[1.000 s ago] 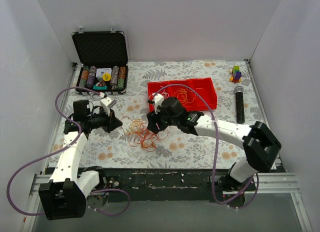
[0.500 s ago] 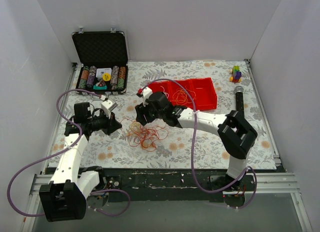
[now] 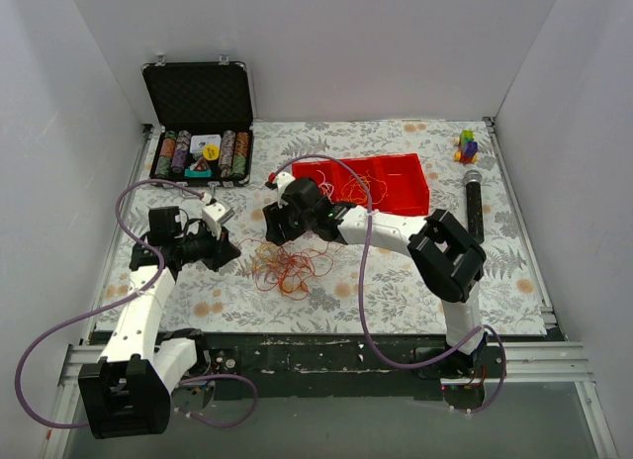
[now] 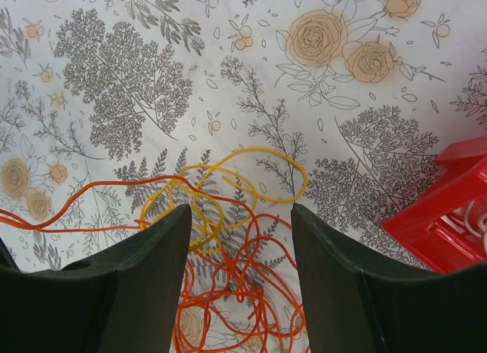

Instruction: Untangle the cables

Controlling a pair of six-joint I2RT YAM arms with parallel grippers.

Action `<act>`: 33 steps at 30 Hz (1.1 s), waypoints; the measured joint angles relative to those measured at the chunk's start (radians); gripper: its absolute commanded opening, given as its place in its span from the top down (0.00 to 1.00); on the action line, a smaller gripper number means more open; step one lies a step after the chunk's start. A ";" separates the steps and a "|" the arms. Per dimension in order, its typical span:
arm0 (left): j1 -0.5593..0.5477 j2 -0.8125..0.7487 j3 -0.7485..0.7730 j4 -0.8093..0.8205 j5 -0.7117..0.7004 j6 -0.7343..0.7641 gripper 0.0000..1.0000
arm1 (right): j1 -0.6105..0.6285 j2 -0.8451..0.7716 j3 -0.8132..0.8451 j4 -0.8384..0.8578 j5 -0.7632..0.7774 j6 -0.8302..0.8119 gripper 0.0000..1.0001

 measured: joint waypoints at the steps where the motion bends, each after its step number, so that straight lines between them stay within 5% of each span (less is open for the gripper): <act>1: 0.000 0.000 0.000 0.000 -0.001 0.003 1.00 | 0.000 0.000 0.004 -0.011 0.001 0.005 0.42; 7: 0.000 0.000 -0.002 0.002 -0.003 0.014 1.00 | 0.001 0.000 0.014 -0.059 -0.016 0.038 0.58; 14: 0.000 -0.004 -0.020 0.013 -0.013 0.024 1.00 | 0.008 0.006 0.014 -0.078 -0.050 0.088 0.99; 24: 0.000 -0.005 -0.044 0.036 -0.043 0.045 1.00 | 0.010 -0.028 0.056 -0.119 -0.016 0.090 0.99; 33: 0.000 -0.003 -0.124 0.085 -0.127 0.099 1.00 | 0.006 -0.306 0.056 -0.140 0.097 0.022 0.99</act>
